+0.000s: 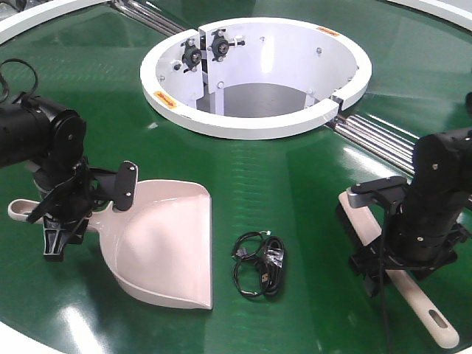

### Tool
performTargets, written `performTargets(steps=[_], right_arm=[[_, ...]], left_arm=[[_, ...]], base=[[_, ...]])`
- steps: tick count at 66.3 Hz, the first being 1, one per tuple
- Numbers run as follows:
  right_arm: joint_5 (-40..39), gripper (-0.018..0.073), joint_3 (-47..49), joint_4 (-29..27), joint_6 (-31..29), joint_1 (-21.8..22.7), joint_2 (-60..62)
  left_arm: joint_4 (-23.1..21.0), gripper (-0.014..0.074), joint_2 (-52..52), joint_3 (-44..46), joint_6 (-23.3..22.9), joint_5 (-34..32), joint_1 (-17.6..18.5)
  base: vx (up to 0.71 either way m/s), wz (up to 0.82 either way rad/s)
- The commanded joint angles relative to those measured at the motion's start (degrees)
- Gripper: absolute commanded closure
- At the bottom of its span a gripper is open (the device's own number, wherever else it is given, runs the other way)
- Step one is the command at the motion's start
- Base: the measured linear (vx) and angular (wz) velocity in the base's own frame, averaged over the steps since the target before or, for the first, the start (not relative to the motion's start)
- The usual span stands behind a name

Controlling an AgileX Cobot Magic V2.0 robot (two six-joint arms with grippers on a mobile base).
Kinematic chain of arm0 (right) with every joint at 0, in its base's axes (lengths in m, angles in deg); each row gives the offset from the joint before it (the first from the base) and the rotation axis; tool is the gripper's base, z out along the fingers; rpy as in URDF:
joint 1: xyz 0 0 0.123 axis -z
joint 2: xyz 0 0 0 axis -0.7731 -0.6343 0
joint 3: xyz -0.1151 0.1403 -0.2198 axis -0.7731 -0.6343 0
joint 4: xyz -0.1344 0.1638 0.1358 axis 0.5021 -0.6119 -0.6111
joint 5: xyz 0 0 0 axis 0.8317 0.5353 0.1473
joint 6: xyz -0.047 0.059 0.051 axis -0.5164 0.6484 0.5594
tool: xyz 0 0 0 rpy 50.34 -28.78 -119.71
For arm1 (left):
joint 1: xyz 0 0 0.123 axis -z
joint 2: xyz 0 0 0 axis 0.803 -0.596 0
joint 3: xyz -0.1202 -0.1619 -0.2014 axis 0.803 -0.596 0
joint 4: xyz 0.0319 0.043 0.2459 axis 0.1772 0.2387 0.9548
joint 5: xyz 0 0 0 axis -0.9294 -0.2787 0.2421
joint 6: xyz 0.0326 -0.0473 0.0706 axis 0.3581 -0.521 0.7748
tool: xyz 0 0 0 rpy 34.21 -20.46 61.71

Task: Clean and inspect green conveyor with broom and dustpan
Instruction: 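Close the right gripper on the brush handle and lift it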

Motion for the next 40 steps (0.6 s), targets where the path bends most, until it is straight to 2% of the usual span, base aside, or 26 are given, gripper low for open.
performTargets(steps=[1, 9, 17, 40], right_arm=[[-0.46, 0.0014, 1.55, 0.61, 0.24, 0.0, -0.07], [-0.9, 0.0059, 1.55, 0.61, 0.76, 0.0, -1.28], [-1.17, 0.0143, 1.55, 0.88, 0.76, 0.0, -1.84], [-2.02, 0.0496, 1.55, 1.38, -0.63, 0.0, -1.84]], left_arm=[[-0.19, 0.0603, 2.66, 1.53, 0.01, -0.07, 0.26], [-0.19, 0.0603, 2.66, 1.53, 0.01, -0.07, 0.26], [-0.19, 0.0603, 2.66, 1.53, 0.01, -0.07, 0.26], [-0.19, 0.0603, 2.66, 1.53, 0.01, -0.07, 0.26]], base=[[0.0, 0.0], [0.0, 0.0], [0.0, 0.0], [0.0, 0.0]])
